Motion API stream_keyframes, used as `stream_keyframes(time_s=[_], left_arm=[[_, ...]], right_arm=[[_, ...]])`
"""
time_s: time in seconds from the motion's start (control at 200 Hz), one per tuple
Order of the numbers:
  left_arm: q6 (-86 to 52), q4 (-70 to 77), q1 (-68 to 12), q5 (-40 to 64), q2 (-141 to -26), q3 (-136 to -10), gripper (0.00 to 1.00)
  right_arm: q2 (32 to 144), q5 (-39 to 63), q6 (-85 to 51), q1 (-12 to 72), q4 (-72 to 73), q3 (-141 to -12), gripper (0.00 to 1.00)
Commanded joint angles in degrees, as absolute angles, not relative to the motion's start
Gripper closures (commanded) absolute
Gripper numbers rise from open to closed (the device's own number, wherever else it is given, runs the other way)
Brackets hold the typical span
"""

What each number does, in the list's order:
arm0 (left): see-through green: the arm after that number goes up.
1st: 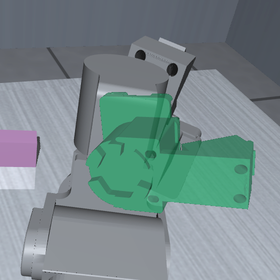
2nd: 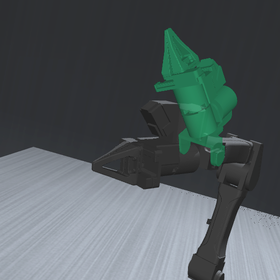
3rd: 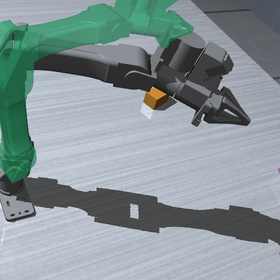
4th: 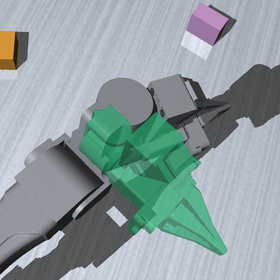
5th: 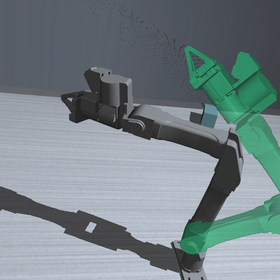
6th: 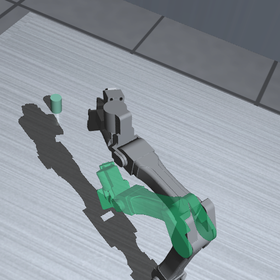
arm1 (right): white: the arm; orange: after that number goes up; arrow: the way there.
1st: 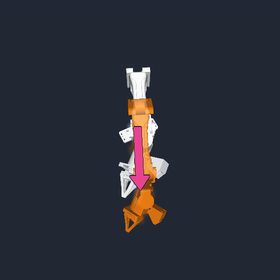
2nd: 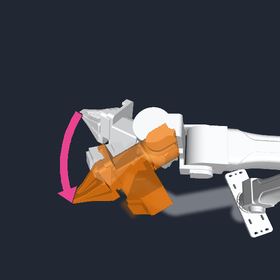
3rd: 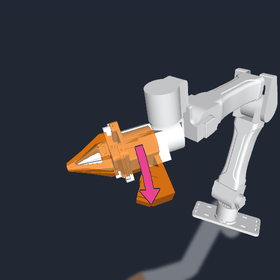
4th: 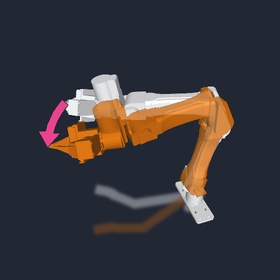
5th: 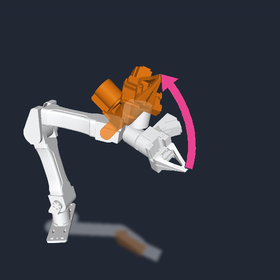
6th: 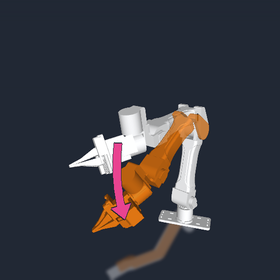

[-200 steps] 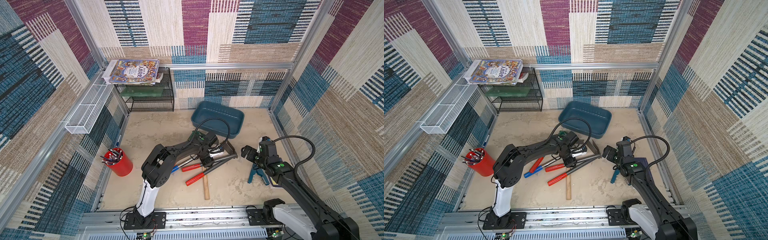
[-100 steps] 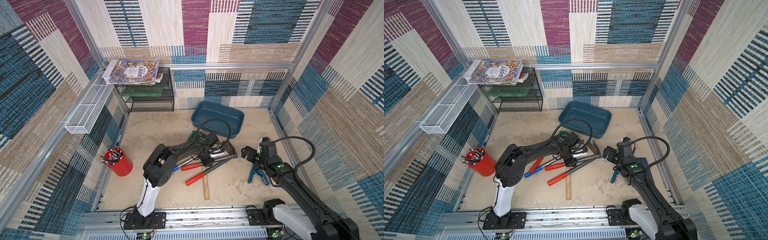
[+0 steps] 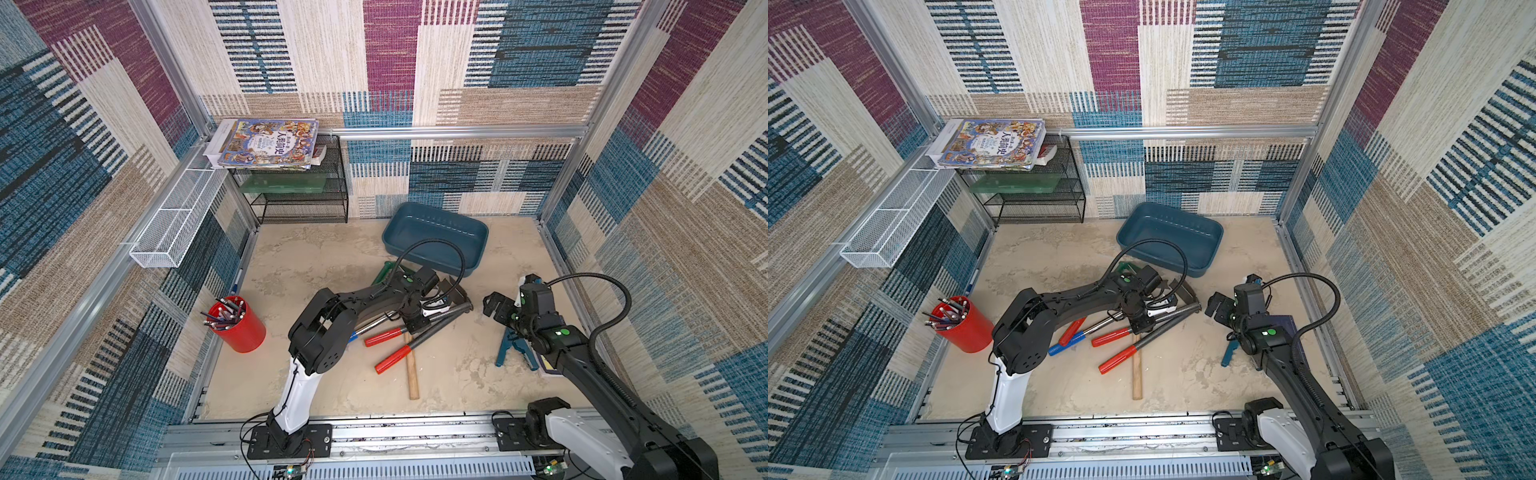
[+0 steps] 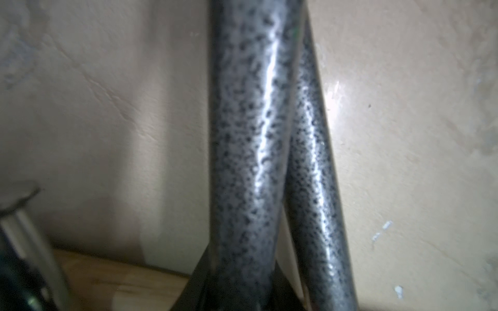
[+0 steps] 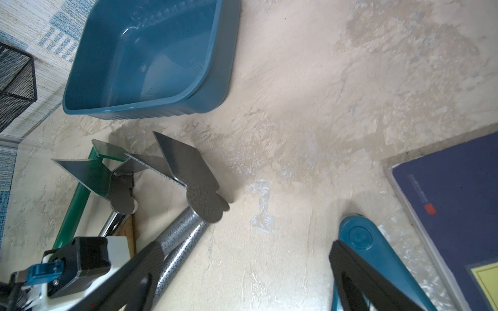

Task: Put the small hoe into the storage box
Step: Pick up the hoe from the center of the board.

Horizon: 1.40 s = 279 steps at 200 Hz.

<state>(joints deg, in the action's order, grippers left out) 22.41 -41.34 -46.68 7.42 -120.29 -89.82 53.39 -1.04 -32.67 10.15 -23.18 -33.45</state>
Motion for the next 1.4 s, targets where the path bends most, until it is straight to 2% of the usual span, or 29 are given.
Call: stream_keyframes(time_s=[0.0,0.08,0.195,0.3,0.471,0.996,1.392], left_arm=[[22.2,-41.5,-46.8,6.4,-120.2,-90.3,0.75],[22.3,-41.5,-46.8,6.5,-120.1,-90.3,0.81],[22.4,-41.6,-46.9,6.2,-119.8,-90.4,0.83],[22.6,-42.2,-47.1,5.8,-119.6,-91.0,0.92],[23.0,-43.0,-47.6,4.6,-118.6,-91.8,1.0],[23.0,-45.0,-48.1,2.7,-114.0,-92.5,1.0],[15.0,-48.9,-48.2,2.3,-115.0,-99.0,1.0]], right_arm=[[53.4,-1.0,-31.9,10.1,-22.0,-33.3,0.0],[53.3,-1.0,-32.0,10.0,-22.0,-33.3,0.0],[53.3,-0.9,-31.8,10.0,-22.0,-33.4,0.0],[53.2,-0.9,-31.7,10.0,-22.0,-33.4,0.0],[53.2,-1.0,-31.7,10.0,-22.0,-33.4,0.0],[52.4,-1.7,-31.8,9.9,-22.5,-33.7,0.0],[52.0,-2.5,-32.3,9.9,-23.1,-34.7,0.01]])
